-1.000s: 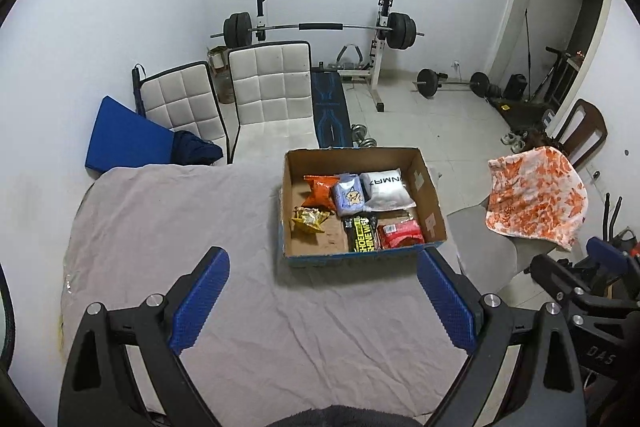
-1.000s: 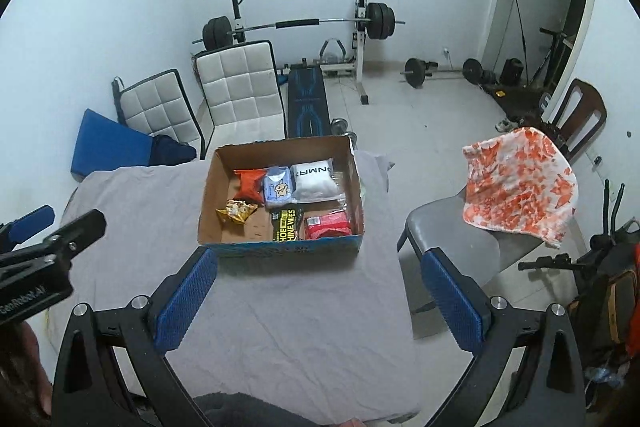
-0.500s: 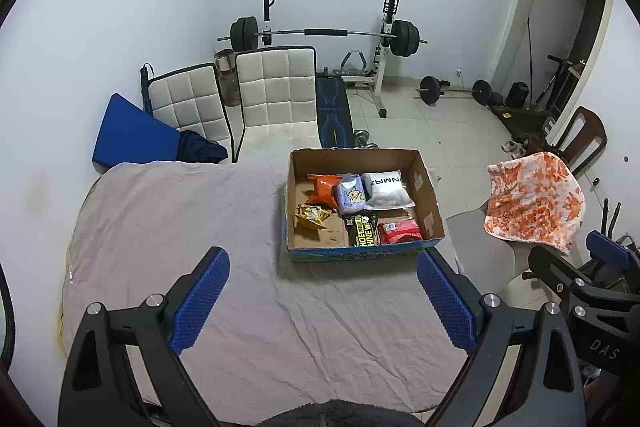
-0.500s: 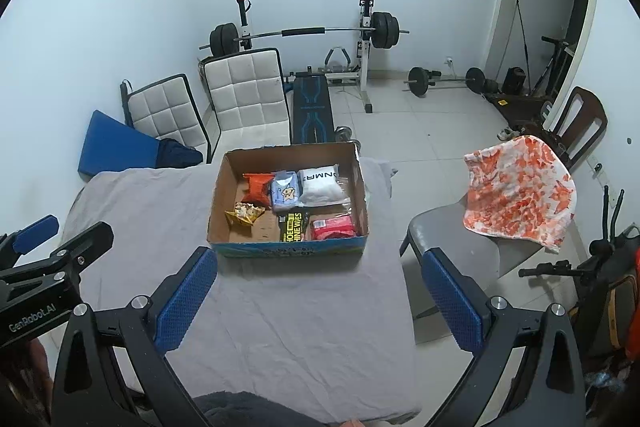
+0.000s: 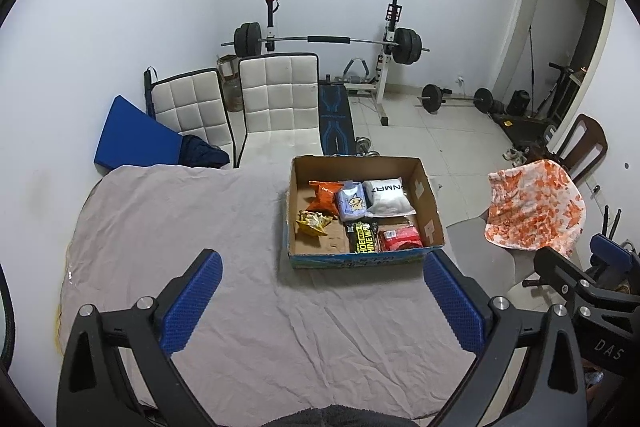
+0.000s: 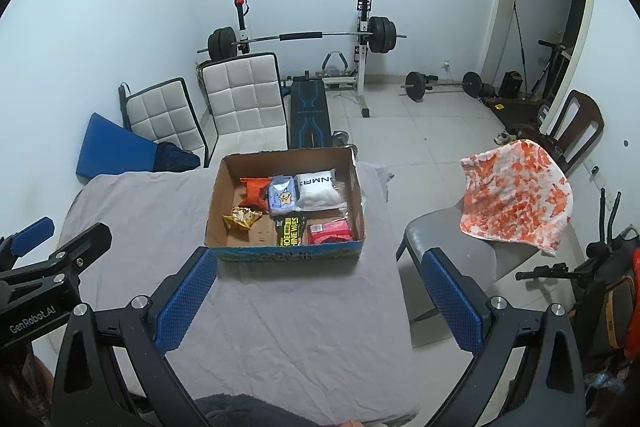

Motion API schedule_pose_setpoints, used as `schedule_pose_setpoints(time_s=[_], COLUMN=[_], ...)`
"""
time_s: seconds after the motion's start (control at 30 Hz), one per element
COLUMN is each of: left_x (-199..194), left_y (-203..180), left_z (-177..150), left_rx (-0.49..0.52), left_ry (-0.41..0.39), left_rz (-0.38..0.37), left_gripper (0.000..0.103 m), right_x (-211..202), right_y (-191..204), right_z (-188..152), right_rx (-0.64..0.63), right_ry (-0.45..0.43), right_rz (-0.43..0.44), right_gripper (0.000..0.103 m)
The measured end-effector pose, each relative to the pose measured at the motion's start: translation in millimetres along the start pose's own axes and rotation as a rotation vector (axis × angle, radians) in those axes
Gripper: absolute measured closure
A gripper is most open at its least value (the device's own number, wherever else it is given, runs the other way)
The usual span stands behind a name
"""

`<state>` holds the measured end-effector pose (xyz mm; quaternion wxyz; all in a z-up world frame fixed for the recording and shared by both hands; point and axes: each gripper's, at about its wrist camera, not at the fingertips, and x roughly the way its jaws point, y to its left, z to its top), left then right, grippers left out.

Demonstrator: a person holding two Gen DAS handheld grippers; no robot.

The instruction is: Organize soft objects

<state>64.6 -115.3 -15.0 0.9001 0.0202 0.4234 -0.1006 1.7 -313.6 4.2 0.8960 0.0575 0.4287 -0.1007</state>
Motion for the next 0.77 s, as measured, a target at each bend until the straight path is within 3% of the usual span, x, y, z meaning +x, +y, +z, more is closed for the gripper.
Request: schedule_pose_setpoints(time_s=[0.77], left_x=[-2.3], left_y=[3.2], left_z=[-1.1], left_rx=[-0.010], left_ry=[-0.016], left_rz=[0.006], left_gripper=[0.000], right_x=[1.1], right_y=[-3.9], right_z=[10.8], right_rx=[-0.011], right_ry=[-0.016], right_rz=[-0.027], right_gripper=[0.000])
